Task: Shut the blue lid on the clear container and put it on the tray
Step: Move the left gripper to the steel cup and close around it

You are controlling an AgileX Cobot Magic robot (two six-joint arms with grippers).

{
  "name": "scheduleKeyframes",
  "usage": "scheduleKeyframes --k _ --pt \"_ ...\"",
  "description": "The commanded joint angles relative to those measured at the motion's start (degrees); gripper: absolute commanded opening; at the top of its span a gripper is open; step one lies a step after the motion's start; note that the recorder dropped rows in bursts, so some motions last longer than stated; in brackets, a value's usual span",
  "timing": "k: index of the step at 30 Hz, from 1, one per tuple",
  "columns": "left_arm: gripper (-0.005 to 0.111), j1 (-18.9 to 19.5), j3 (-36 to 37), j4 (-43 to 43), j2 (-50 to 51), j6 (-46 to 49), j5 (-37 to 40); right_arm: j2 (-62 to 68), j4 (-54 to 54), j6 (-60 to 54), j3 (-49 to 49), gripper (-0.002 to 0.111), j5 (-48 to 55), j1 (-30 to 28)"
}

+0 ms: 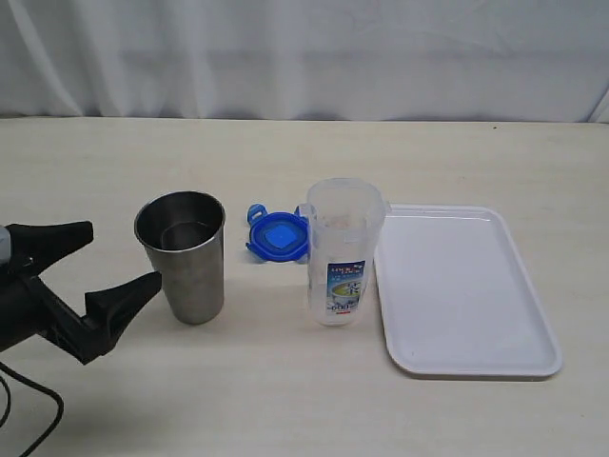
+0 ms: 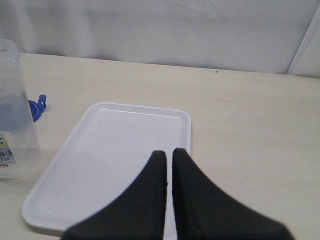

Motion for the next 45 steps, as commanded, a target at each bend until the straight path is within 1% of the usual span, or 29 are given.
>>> scheduleKeyframes --k 1,4,11,16,22,25,32,36,40,45 --pt "0.105 0.18 -1.95 1.73 3.04 1.5 -1.32 -0.37 0.08 -0.37 0.05 0.004 -0.53 -0.2" --pt "0.105 -0.08 -4.27 4.42 4.46 1.41 -1.32 -0.37 0.08 -0.37 0.05 0.004 -0.53 -0.2" --pt "0.105 -2.07 -8.29 4.33 8.49 1.3 -1.32 -0.37 0.08 -0.37 0.05 0.004 -0.53 -0.2" --pt "0.105 -2.07 -10.76 4.64 11.67 1.3 -1.32 -0.37 0.08 -0.37 0.05 0.004 -0.53 -0.2" --pt "0.105 -2.07 -14.13 7.93 15.43 0.34 -1.32 -0.37 0.08 -0.37 0.05 0.004 -0.53 -0.2" --pt "0.105 -2.07 -15.56 7.82 17.54 -0.12 -1.32 -0.37 0.08 -0.37 0.05 0.004 -0.53 -0.2" --pt "0.105 -2.07 -18.19 8.01 18.73 -0.86 -1.32 -0.37 0.08 -0.37 0.05 0.004 -0.53 -0.2" --pt "0.105 -2.12 -19.86 10.51 18.73 -1.65 -1.32 -0.37 0.08 -0.37 0.05 0.004 -0.53 -0.2" --pt "0.105 -4.01 -20.94 10.08 18.83 -1.65 -1.32 -0.37 0.08 -0.37 0.05 0.004 -0.53 -0.2" --pt "0.105 -6.31 -22.99 8.61 21.35 -1.27 -1.32 -0.37 0.08 -0.37 0.05 0.004 -0.53 -0.2"
